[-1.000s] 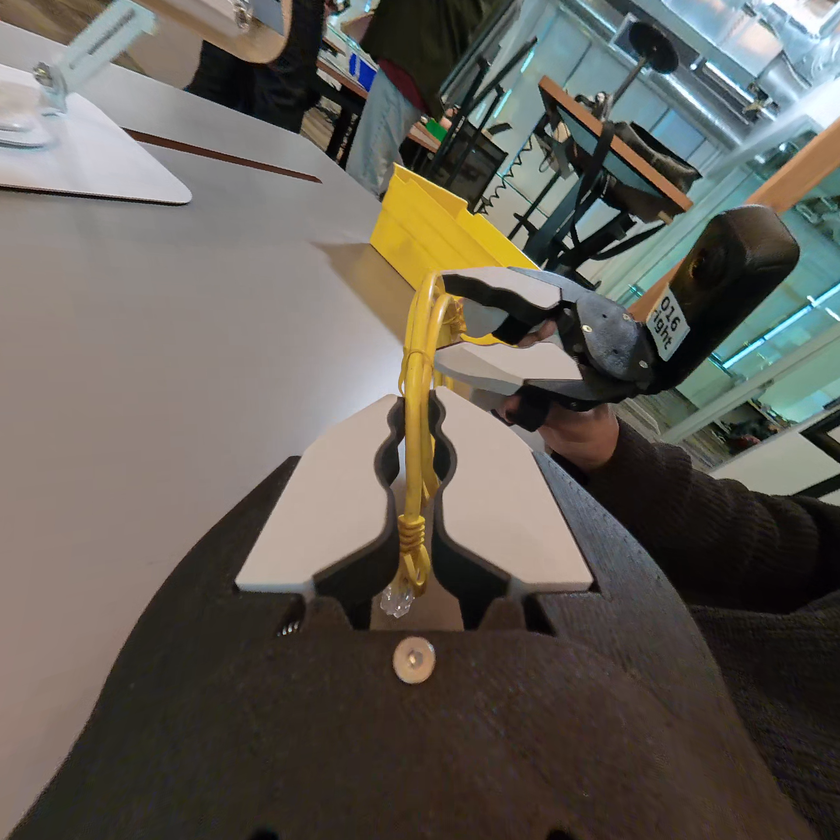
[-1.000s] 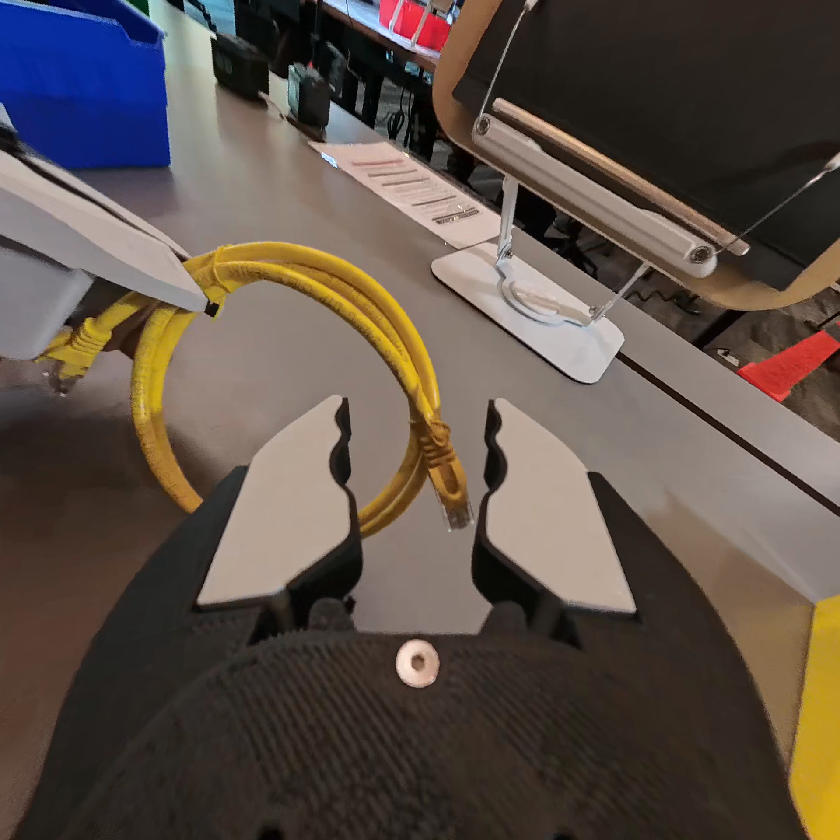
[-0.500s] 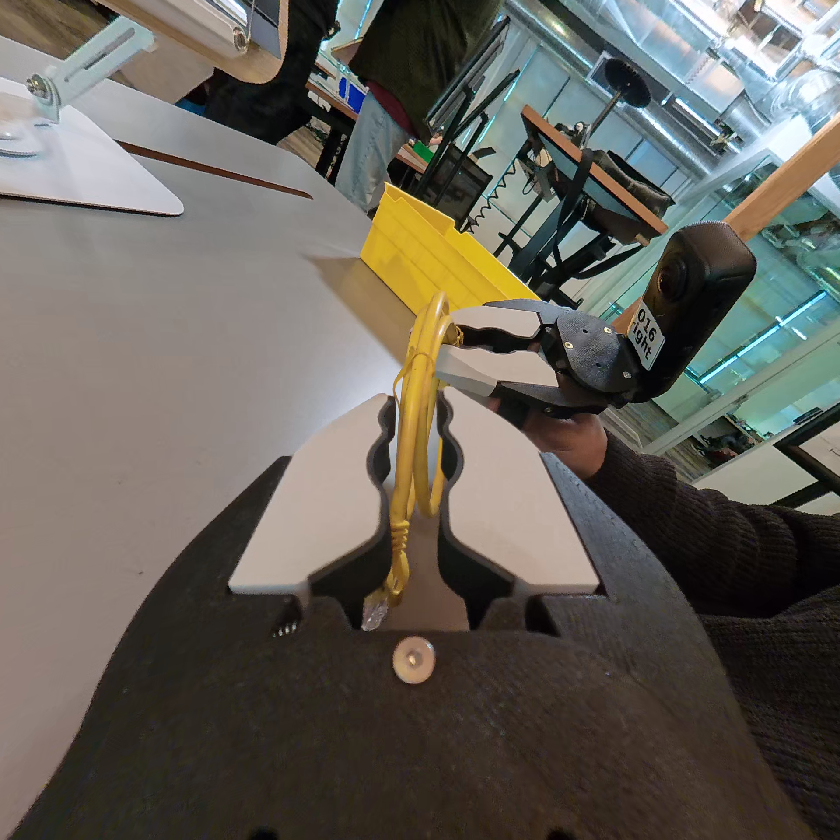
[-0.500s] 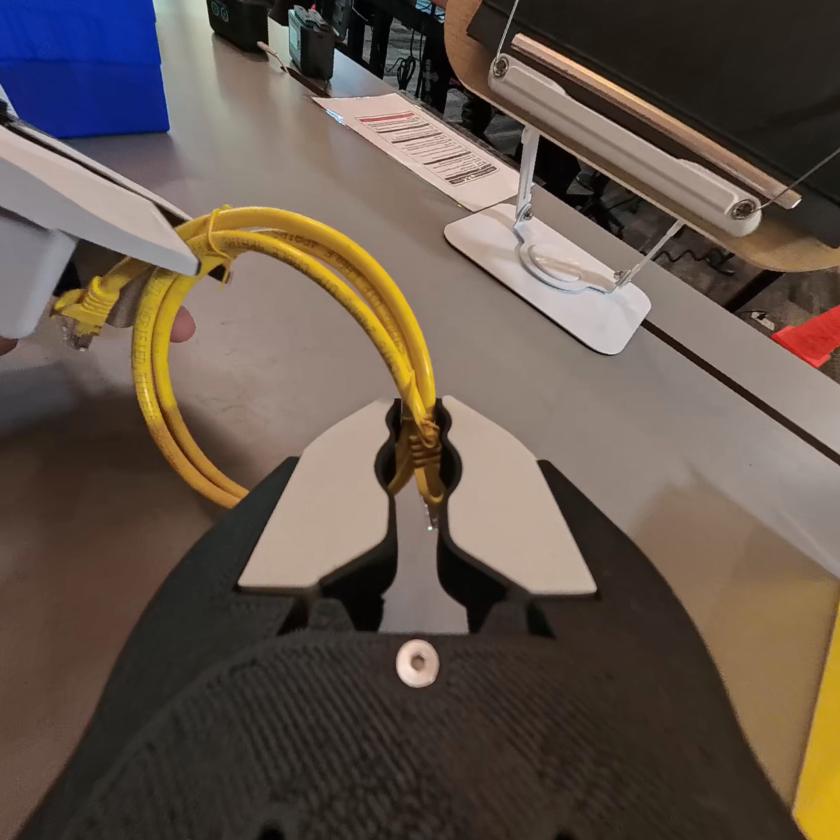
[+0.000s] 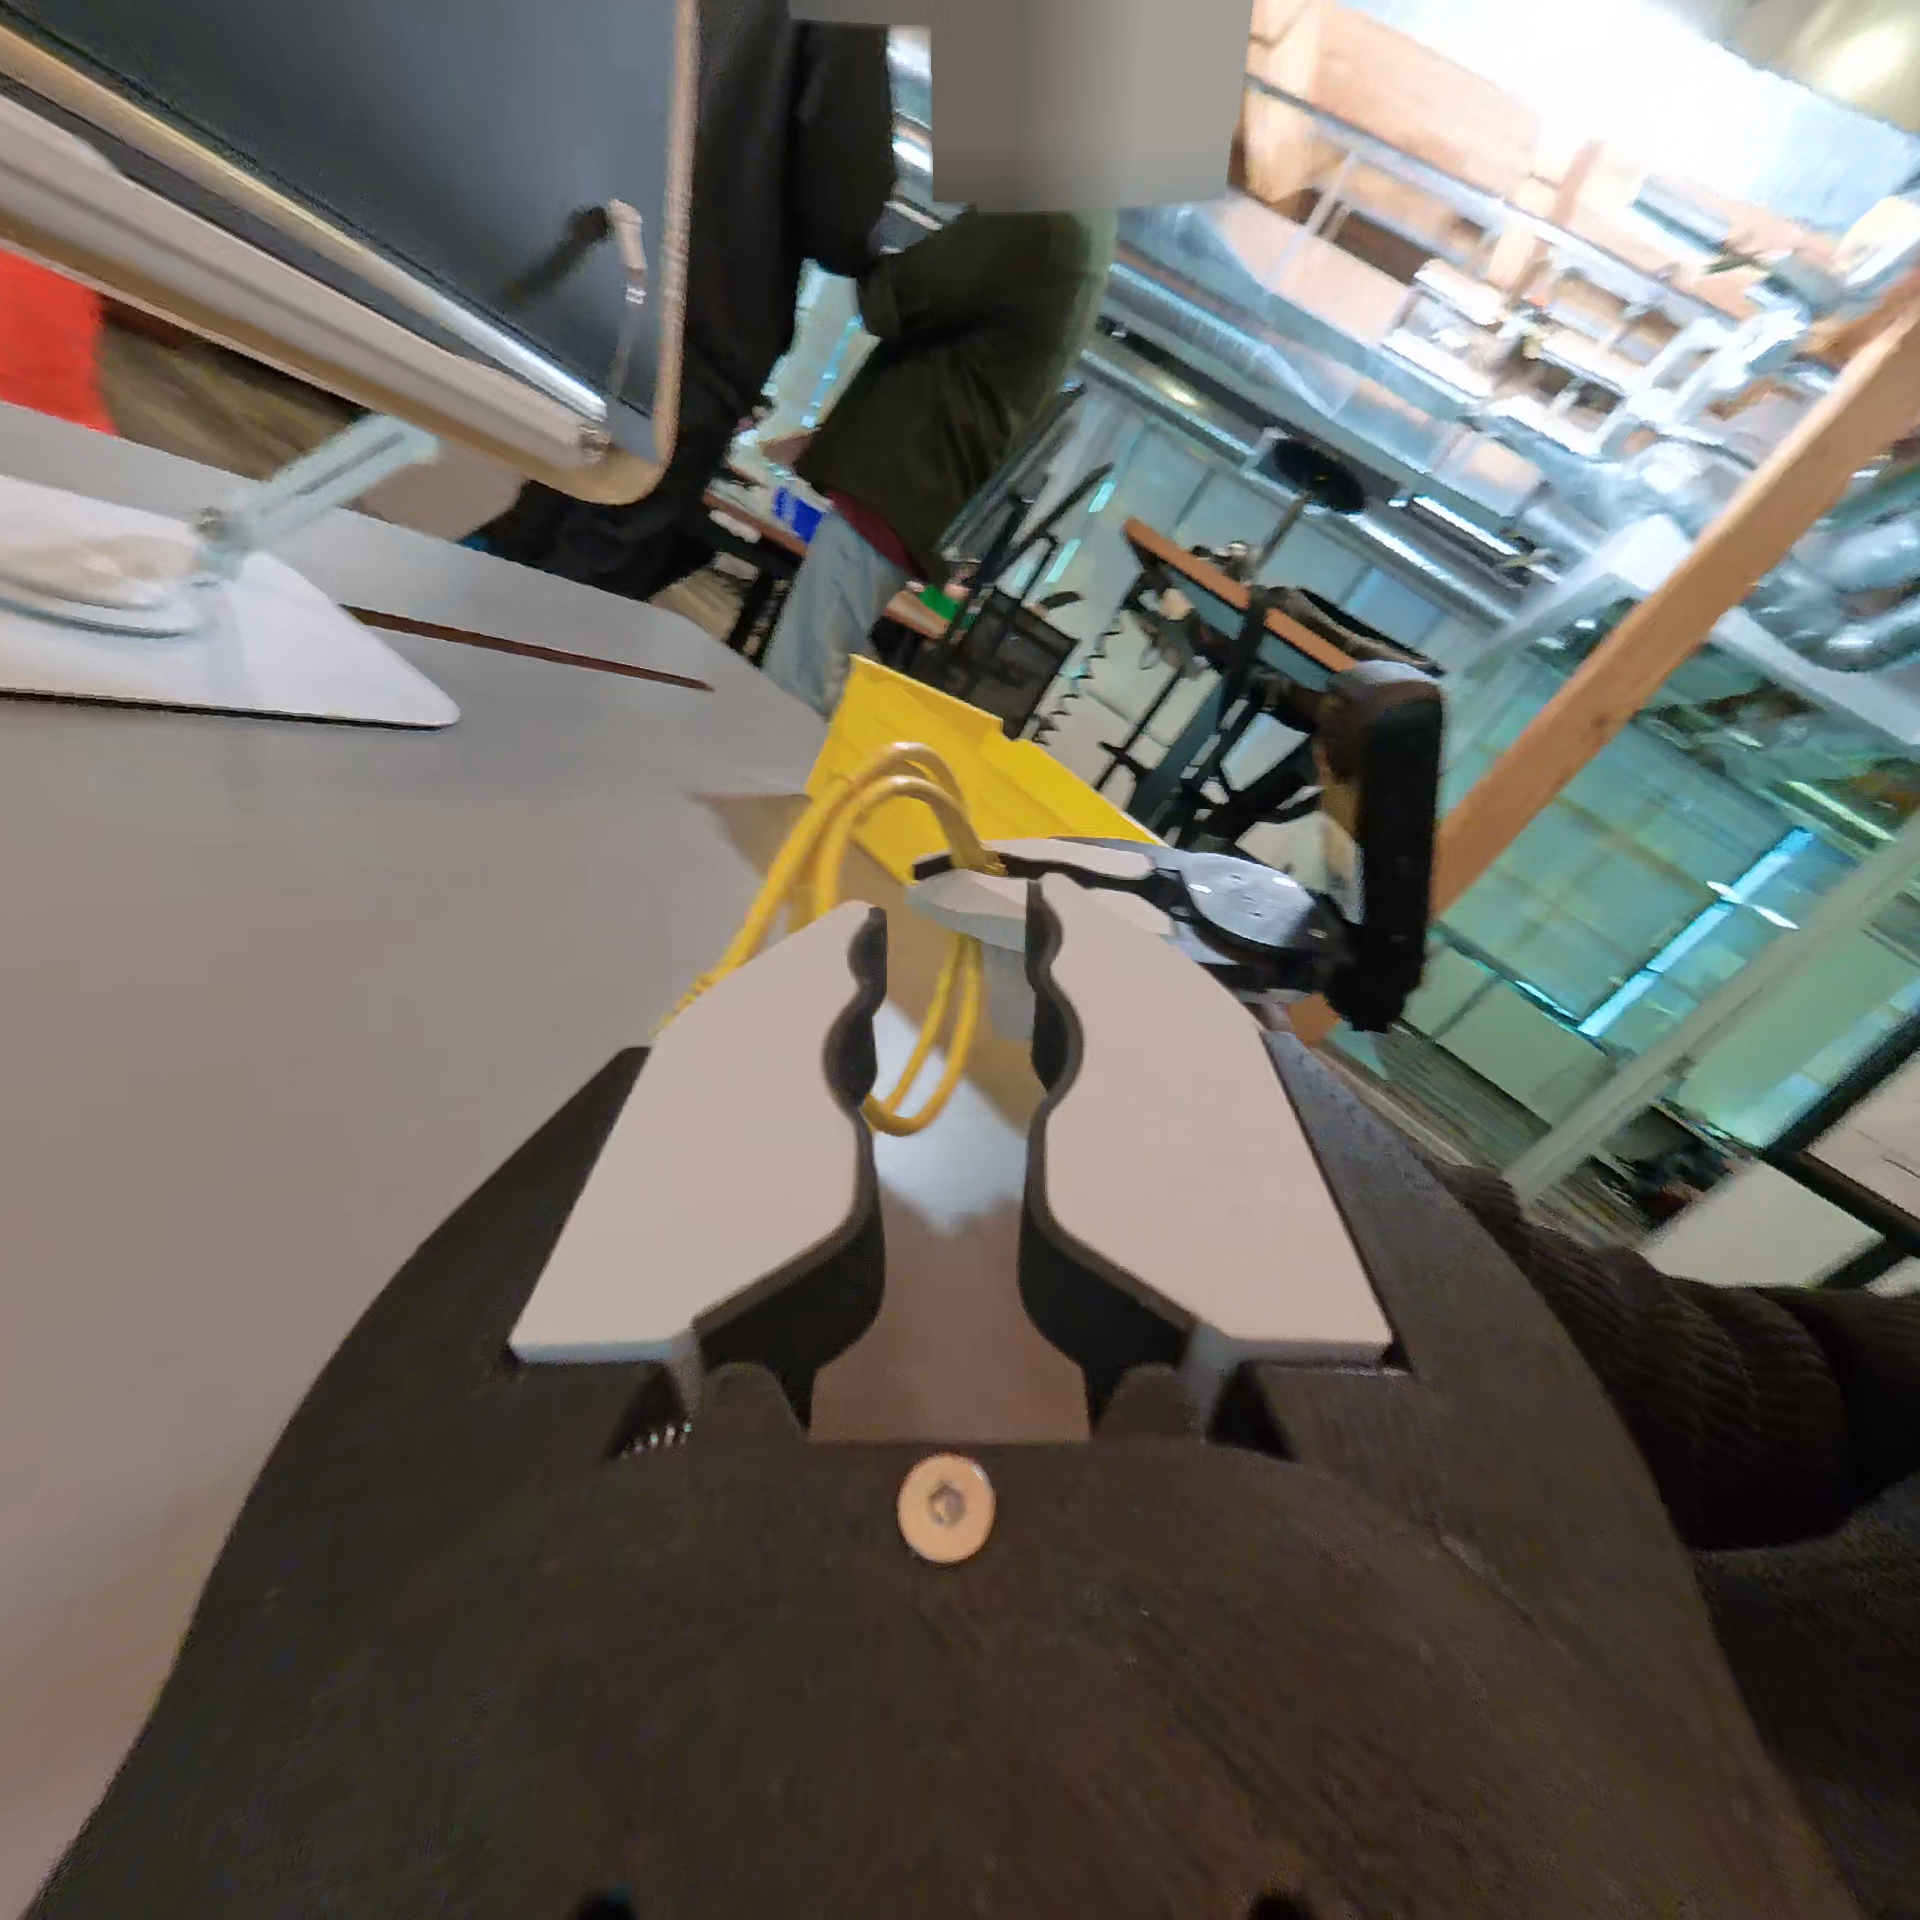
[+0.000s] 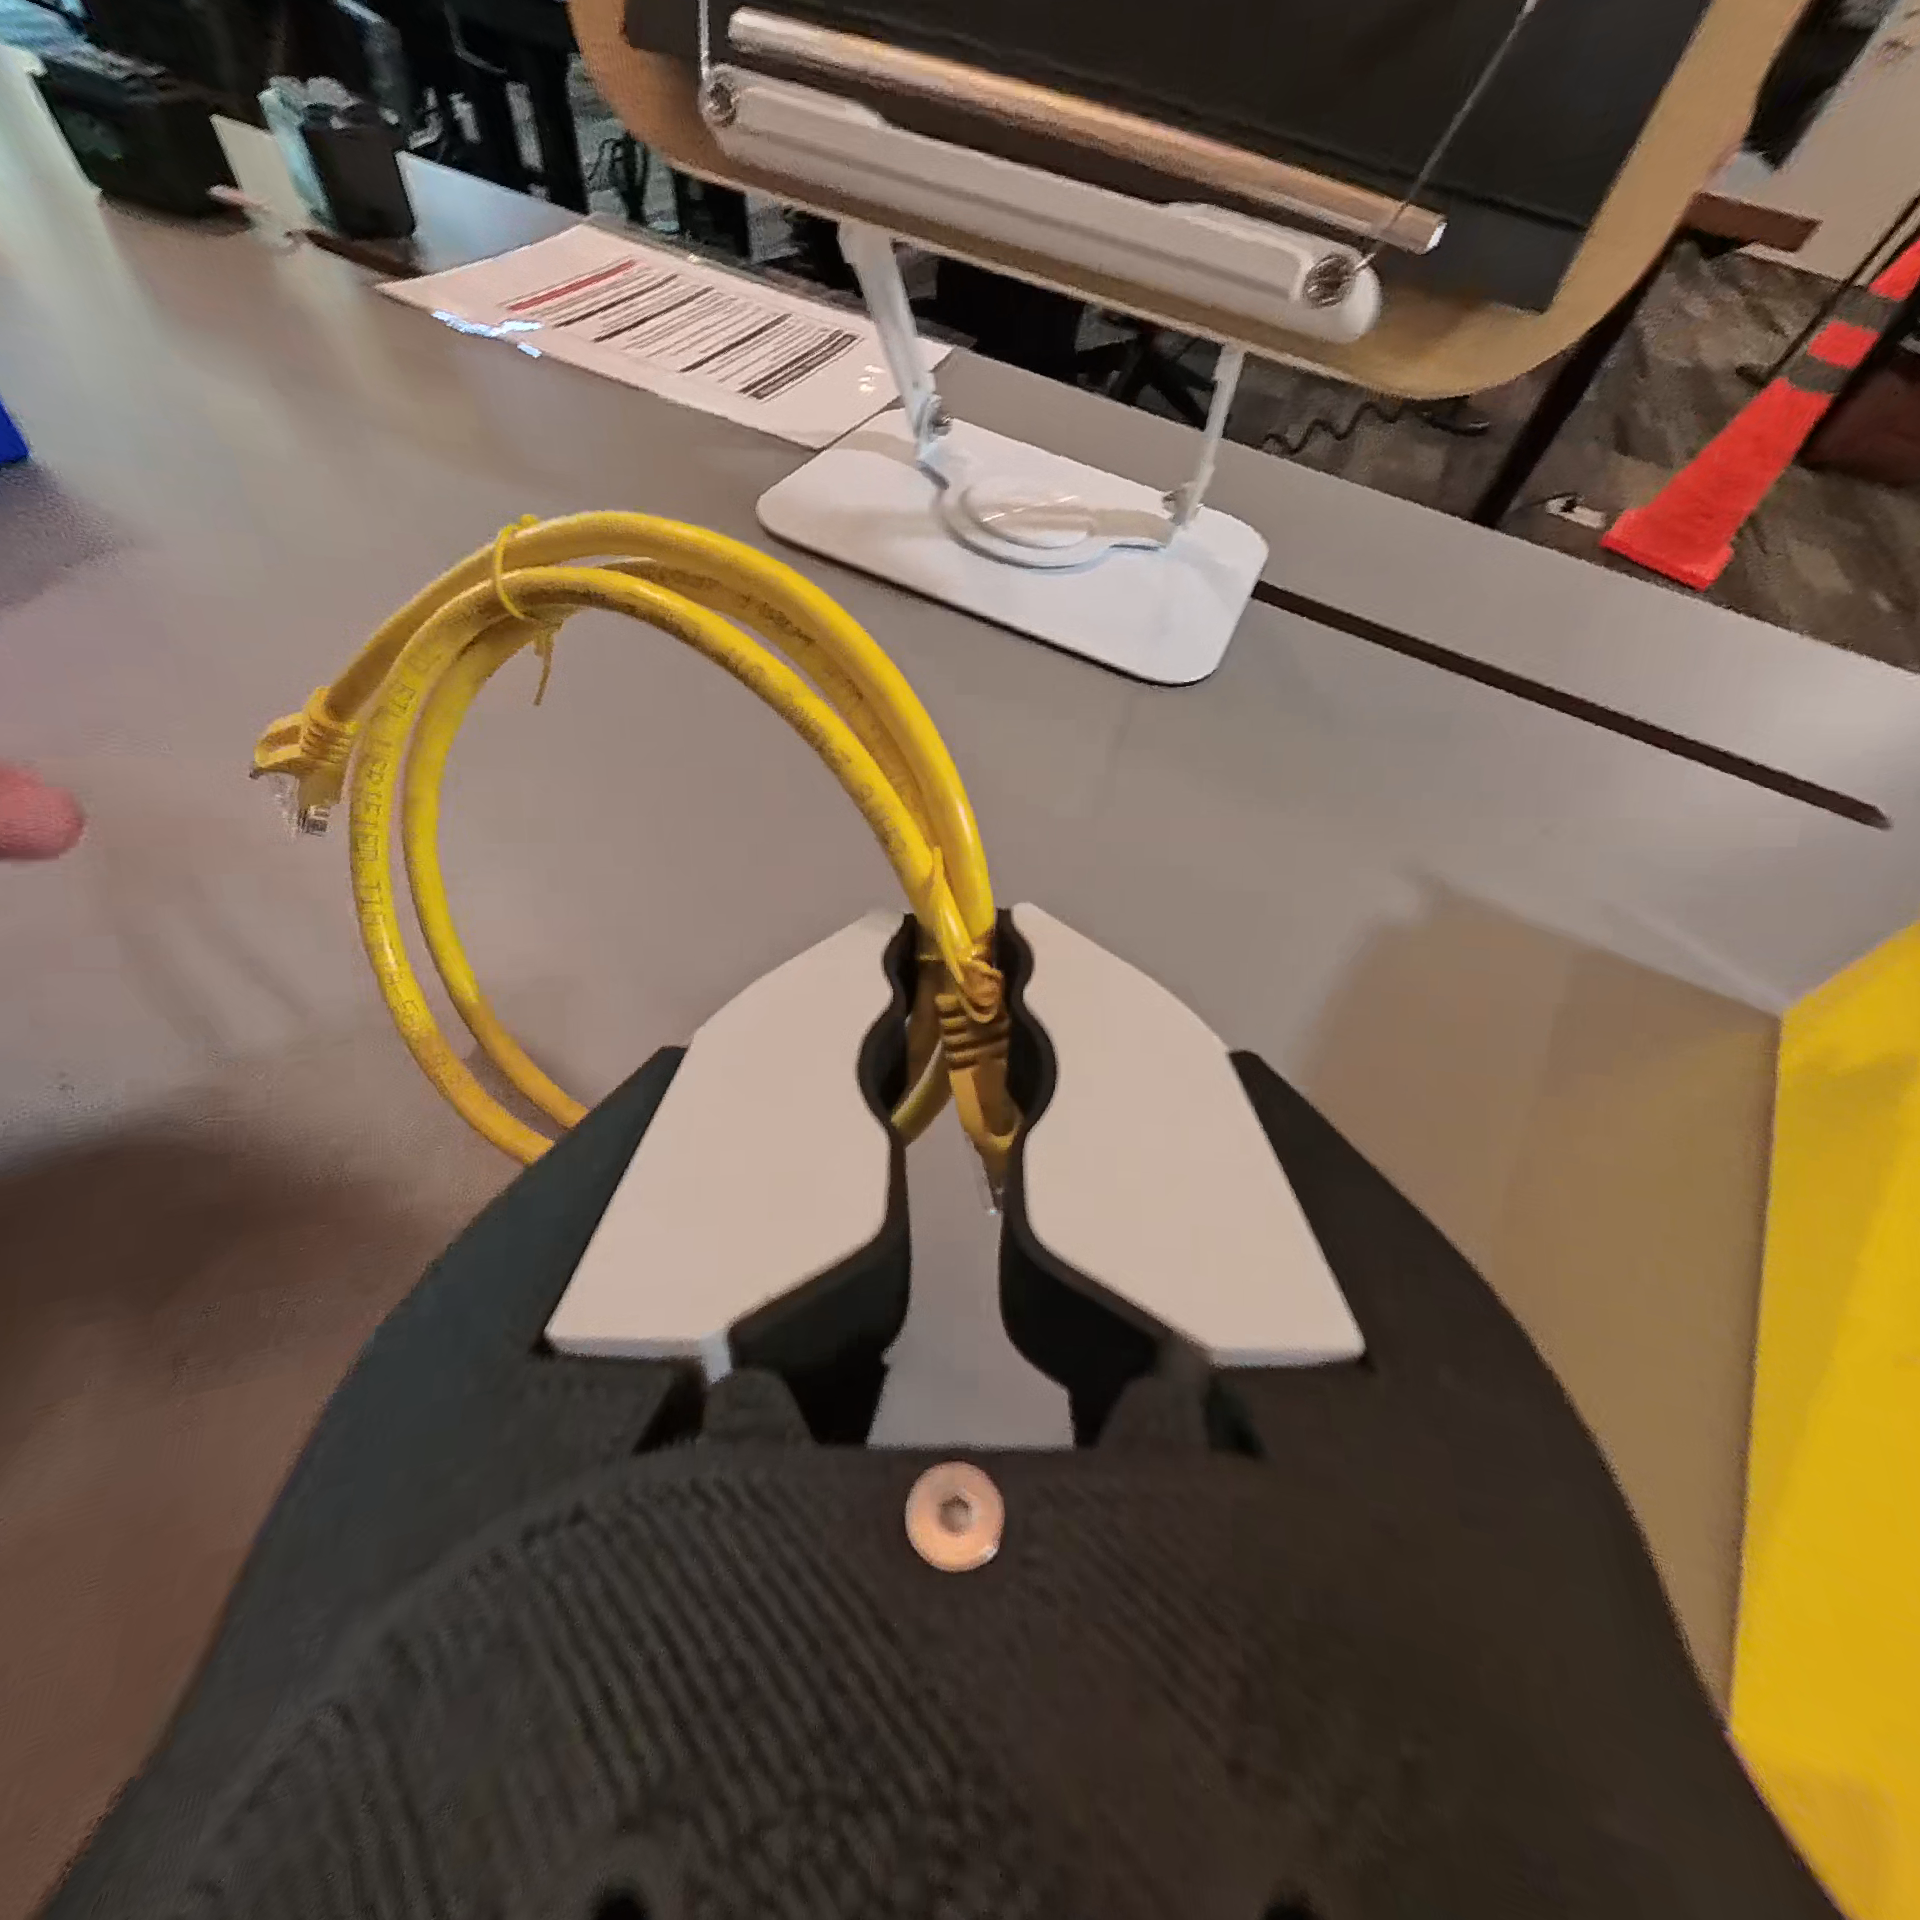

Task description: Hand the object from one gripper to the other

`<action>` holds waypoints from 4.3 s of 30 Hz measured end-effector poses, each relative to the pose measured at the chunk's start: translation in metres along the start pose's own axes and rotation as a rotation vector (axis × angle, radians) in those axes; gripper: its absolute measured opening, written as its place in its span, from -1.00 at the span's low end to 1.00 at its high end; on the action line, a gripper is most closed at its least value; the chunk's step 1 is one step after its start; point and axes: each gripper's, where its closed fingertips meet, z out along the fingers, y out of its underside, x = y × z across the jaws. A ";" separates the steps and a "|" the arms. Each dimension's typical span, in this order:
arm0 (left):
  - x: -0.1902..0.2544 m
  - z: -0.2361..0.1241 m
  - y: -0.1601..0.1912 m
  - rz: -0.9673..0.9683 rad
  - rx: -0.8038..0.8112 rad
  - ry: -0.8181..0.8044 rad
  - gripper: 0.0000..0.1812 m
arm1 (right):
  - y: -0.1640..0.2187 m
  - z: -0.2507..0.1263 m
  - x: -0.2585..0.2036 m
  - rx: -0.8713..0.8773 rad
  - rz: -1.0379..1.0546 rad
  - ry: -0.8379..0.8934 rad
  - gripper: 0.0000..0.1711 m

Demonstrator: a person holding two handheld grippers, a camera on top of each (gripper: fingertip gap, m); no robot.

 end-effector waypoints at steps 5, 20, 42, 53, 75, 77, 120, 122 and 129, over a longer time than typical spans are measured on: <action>0.033 0.017 0.020 -0.203 -0.014 0.197 -0.73 | -0.021 -0.009 0.009 0.101 -0.152 0.180 -0.84; -0.004 -0.002 0.000 -0.766 0.431 0.154 -0.54 | -0.046 -0.020 -0.073 0.284 -0.705 0.282 -0.83; -0.001 -0.012 -0.019 -0.745 0.451 0.242 -0.87 | -0.030 -0.017 -0.107 0.278 -0.794 0.075 -0.55; -0.016 -0.031 -0.044 -0.602 0.433 0.172 -0.88 | -0.034 -0.023 -0.110 0.295 -0.446 -0.212 -0.43; 0.065 0.010 0.057 0.212 -0.368 0.229 -0.89 | -0.055 -0.051 -0.100 0.238 0.474 -0.907 -0.52; 0.063 0.010 0.062 0.288 -0.397 0.203 -0.89 | -0.057 -0.059 -0.111 0.218 0.485 -0.991 -0.51; 0.063 -0.007 0.007 0.214 -0.075 0.244 -0.51 | -0.054 -0.058 -0.097 0.210 0.388 -0.899 -0.85; 0.059 -0.008 0.002 0.184 -0.048 0.235 -0.52 | -0.056 -0.056 -0.092 0.255 0.301 -0.806 -0.85; 0.051 -0.007 0.003 0.168 -0.052 0.200 -0.53 | -0.049 -0.047 -0.087 0.261 0.024 -0.564 -0.86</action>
